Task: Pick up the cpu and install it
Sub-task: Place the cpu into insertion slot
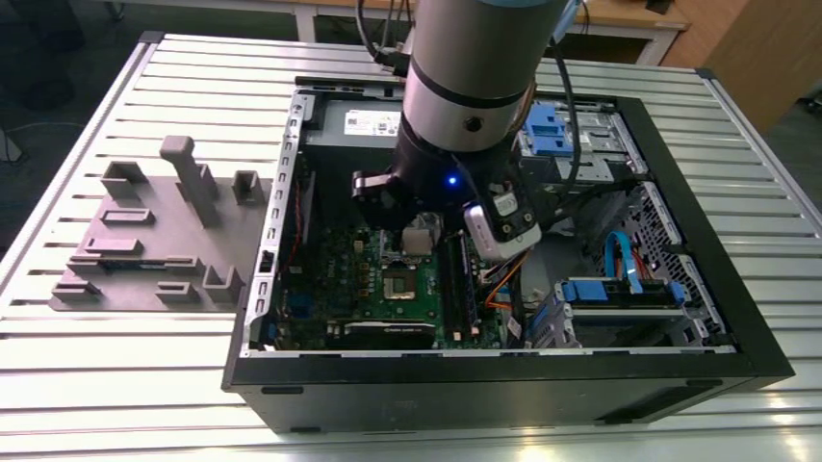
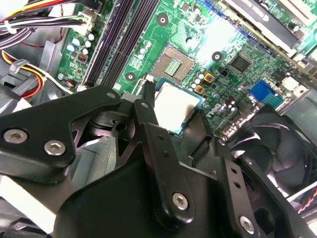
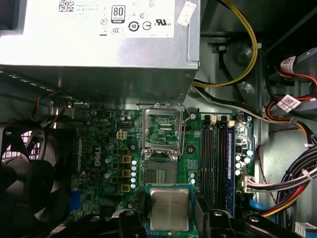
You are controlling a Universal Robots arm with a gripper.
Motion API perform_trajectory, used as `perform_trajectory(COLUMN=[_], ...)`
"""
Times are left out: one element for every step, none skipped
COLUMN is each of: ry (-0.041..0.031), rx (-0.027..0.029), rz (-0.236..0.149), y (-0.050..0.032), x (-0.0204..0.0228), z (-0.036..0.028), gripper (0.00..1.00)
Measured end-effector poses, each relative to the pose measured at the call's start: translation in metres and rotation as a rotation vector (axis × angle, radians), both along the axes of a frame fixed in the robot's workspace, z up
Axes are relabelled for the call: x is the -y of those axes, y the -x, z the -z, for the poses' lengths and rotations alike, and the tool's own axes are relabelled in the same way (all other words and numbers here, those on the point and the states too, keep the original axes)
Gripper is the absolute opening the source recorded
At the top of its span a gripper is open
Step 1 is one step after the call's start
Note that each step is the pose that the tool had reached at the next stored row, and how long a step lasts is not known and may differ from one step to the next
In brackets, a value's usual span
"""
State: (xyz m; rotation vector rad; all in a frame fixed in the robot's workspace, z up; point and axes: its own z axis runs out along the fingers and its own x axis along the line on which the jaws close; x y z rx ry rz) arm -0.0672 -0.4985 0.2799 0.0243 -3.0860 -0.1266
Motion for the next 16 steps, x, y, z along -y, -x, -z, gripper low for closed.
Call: perform_trajectory(ry=[0.0002, 0.0005, 0.0005, 0.0005, 0.0005, 0.0005, 0.0005, 0.0004, 0.0005, 0.0005, 0.0003, 0.0004, 0.0004, 0.0004, 0.0008, 0.0007], rx=[-0.0001, -0.0002, -0.0002, -0.0002, -0.0002, -0.0002, -0.0002, -0.0002, -0.0002, -0.0002, -0.0002, -0.0002, -0.0002, -0.0002, -0.0005, -0.0005], rz=[0.0, 0.0, 0.0, 0.0, 0.0, 0.0, 0.0, 0.0, 0.0, 0.0, 0.0, 0.0, 0.0, 0.0, 0.0, 0.001], y=[0.0, 0.0, 0.0, 0.0001, 0.0001, 0.0001, 0.0001, 0.0001, 0.0001, 0.0001, 0.0003, 0.0005, 0.0006, 0.0008, 0.0009, 0.001], x=[0.0, 0.0, 0.0, 0.0, 0.0, 0.0, 0.0, 0.0, 0.0, 0.0, 0.0, 0.0, 0.0, 0.0006, 0.0018, 0.0027], z=[0.001, 0.0021, 0.0035, 0.0052, 0.0071, 0.0089, 0.0107, 0.0125, 0.0143, 0.0161, 0.0181, 0.0199, 0.0217, 0.0232, 0.024, 0.0249], gripper=[0.47, 0.47, 0.47, 0.47, 0.47, 0.47, 0.47, 0.47, 0.47, 0.47, 0.47, 0.47, 0.47, 0.47, 0.47, 0.47])
